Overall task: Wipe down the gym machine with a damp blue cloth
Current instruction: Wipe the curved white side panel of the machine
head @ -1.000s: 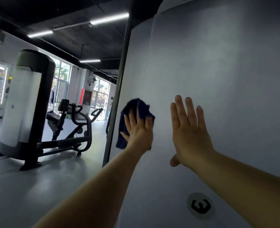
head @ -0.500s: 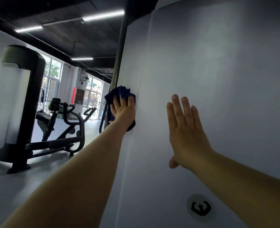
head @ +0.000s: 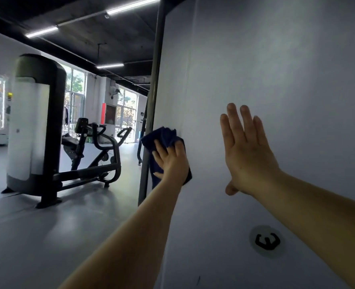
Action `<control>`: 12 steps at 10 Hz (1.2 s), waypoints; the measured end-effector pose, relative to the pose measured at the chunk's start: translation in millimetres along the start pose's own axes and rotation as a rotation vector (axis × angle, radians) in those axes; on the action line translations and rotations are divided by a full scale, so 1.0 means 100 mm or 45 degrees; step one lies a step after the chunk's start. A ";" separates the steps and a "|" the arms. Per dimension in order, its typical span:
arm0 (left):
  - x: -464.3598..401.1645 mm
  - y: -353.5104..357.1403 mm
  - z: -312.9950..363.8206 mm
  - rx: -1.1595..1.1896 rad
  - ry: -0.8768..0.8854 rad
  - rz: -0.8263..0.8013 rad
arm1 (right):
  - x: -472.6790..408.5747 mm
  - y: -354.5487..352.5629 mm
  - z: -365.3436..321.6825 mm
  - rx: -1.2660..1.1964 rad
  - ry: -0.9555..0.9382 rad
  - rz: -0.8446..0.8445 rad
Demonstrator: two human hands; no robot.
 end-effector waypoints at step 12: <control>0.91 0.33 0.46 -0.202 0.300 0.170 | 1.00 0.38 0.56 -0.265 0.249 0.342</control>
Point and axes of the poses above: each hand's wrist, its own x-axis away from the middle knuckle, its own y-axis out of the palm, z = x × y, the point moved 9 cm from there along -x, towards the middle knuckle, and after that the axes turned 10 degrees about -x, right-handed, at the moved point
